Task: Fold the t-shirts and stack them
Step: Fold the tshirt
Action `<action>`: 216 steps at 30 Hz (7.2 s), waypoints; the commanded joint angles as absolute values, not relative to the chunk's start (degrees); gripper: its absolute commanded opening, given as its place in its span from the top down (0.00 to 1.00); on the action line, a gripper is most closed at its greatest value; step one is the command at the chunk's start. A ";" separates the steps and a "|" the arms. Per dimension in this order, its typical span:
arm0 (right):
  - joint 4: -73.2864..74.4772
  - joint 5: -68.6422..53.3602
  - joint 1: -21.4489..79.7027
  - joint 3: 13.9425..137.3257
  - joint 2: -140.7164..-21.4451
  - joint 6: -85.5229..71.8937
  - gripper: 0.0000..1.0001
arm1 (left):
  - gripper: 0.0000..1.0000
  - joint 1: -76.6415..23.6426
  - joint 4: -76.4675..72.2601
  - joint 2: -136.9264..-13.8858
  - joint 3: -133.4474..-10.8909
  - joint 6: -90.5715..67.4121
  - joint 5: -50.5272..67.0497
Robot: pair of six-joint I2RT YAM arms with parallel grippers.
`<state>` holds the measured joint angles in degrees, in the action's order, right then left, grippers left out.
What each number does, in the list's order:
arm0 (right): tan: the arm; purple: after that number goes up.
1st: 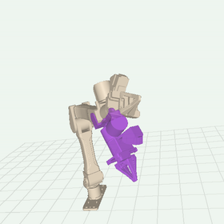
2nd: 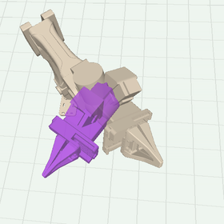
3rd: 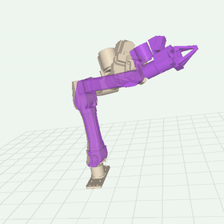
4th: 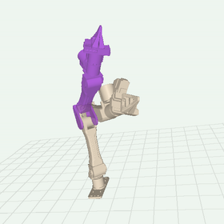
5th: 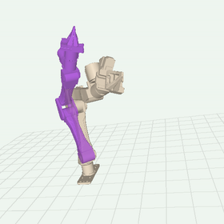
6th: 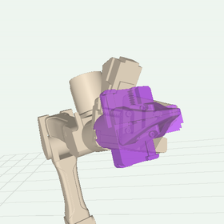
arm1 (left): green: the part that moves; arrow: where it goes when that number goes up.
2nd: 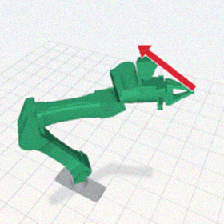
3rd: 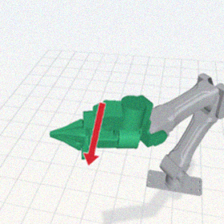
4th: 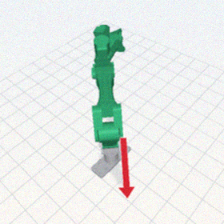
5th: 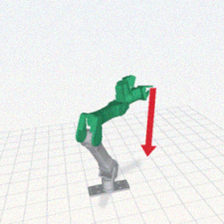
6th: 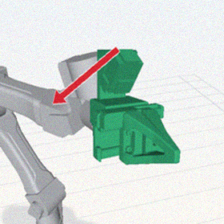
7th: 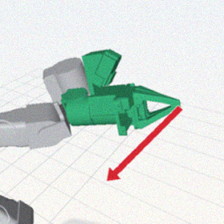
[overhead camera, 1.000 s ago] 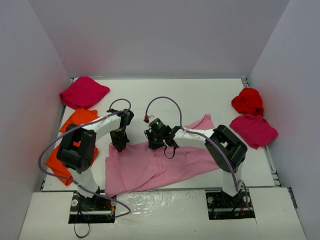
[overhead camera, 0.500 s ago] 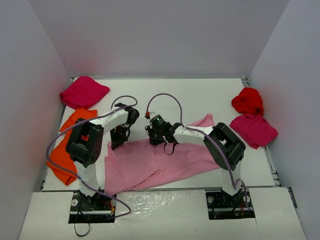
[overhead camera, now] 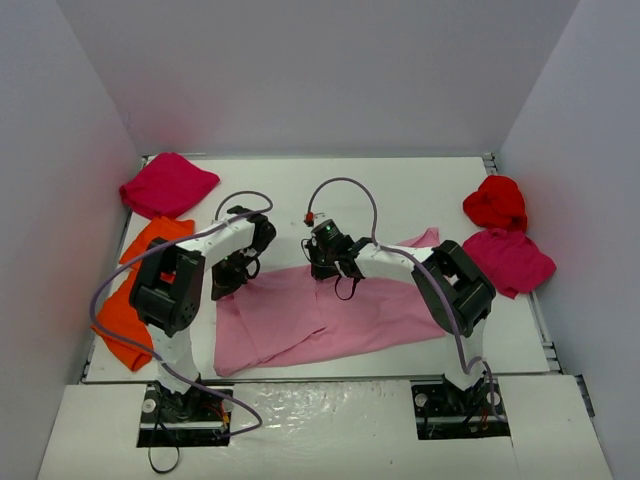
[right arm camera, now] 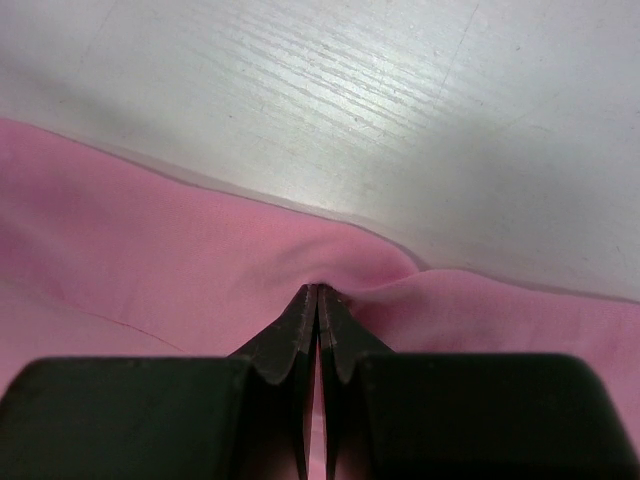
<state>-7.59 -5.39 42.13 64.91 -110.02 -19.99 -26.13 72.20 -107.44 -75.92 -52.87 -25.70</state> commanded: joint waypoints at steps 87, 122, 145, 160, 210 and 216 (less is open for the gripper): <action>3.18 -5.51 -2.46 68.40 -105.47 -28.35 0.50 | 1.00 -32.45 45.24 -71.28 -66.09 -46.91 -7.12; 11.05 -0.92 -0.94 62.18 -87.42 -24.75 1.00 | 1.00 -32.52 43.31 -73.23 -65.30 -46.49 -5.78; 33.32 20.64 13.90 50.30 -66.20 -30.62 1.00 | 1.00 -32.61 42.90 -73.12 -67.32 -45.80 -4.94; 44.15 33.08 21.56 57.21 -53.56 -37.53 1.00 | 1.00 -32.52 42.28 -73.71 -68.26 -44.94 -5.13; 50.49 20.06 21.53 56.51 -57.10 -38.49 0.35 | 1.00 -32.61 39.57 -79.75 -70.58 -43.33 -1.14; 24.39 -2.67 24.54 44.93 -60.90 -37.66 0.41 | 1.00 -32.61 39.57 -79.74 -70.95 -43.66 -0.02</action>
<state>45.44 13.60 21.43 52.64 -57.93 -36.83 -32.56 41.34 -80.48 -67.19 -44.07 -0.85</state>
